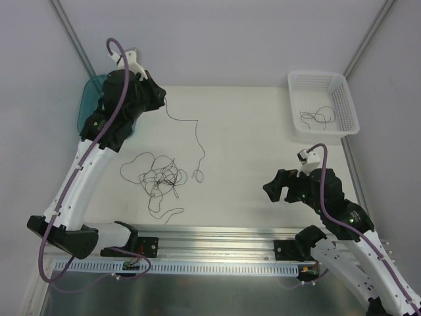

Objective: Untangle the cables
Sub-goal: Untie the cable, then place the cable in the bin.

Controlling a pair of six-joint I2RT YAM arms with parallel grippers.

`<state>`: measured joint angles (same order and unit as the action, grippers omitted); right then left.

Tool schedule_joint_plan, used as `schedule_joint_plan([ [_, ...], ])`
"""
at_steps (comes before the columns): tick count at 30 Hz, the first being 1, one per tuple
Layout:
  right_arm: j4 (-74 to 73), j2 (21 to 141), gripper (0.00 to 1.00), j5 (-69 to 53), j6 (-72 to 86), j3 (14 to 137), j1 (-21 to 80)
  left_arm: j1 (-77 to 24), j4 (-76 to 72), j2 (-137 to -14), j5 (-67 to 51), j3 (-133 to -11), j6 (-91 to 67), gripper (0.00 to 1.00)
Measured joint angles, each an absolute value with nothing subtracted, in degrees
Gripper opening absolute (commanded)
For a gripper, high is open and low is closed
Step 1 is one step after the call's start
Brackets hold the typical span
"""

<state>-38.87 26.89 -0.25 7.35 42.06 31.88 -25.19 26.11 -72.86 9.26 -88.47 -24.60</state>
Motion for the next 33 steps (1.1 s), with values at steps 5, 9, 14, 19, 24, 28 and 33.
schedule_joint_plan([
  [5, -38.89, 27.46, 0.97, -0.32, 7.18, 40.99, 31.88, -15.35, 28.73, -75.68, 6.00, -101.95, -22.00, 0.00],
  [9, -38.89, 27.94, 0.97, -0.93, 7.18, 40.32, 31.88, -7.97, 30.09, -81.34, 4.91, -116.36, -20.78, 0.00],
  [14, -38.85, 28.25, 0.97, -1.37, 7.20, 40.14, 31.88, -1.06, 29.82, -88.88, 5.37, -132.73, -19.20, 0.00],
  [19, -38.72, 29.26, 0.97, -2.07, 7.18, 39.64, 31.88, 4.03, 27.03, -92.82, 8.62, -136.35, -17.39, 0.00],
  [24, -38.28, 30.68, 0.97, -2.42, 7.20, 37.54, 31.88, 6.90, 21.69, -96.36, 14.72, -128.86, -13.19, 0.00],
  [28, -37.95, 31.81, 0.97, -2.52, 7.22, 36.36, 31.88, 7.62, 19.59, -103.39, 18.28, -122.96, -10.00, 0.00],
  [33, -37.39, 33.39, 0.97, -2.96, 7.20, 36.12, 31.88, 9.06, 19.94, -113.01, 19.20, -116.29, -8.10, 0.23],
])
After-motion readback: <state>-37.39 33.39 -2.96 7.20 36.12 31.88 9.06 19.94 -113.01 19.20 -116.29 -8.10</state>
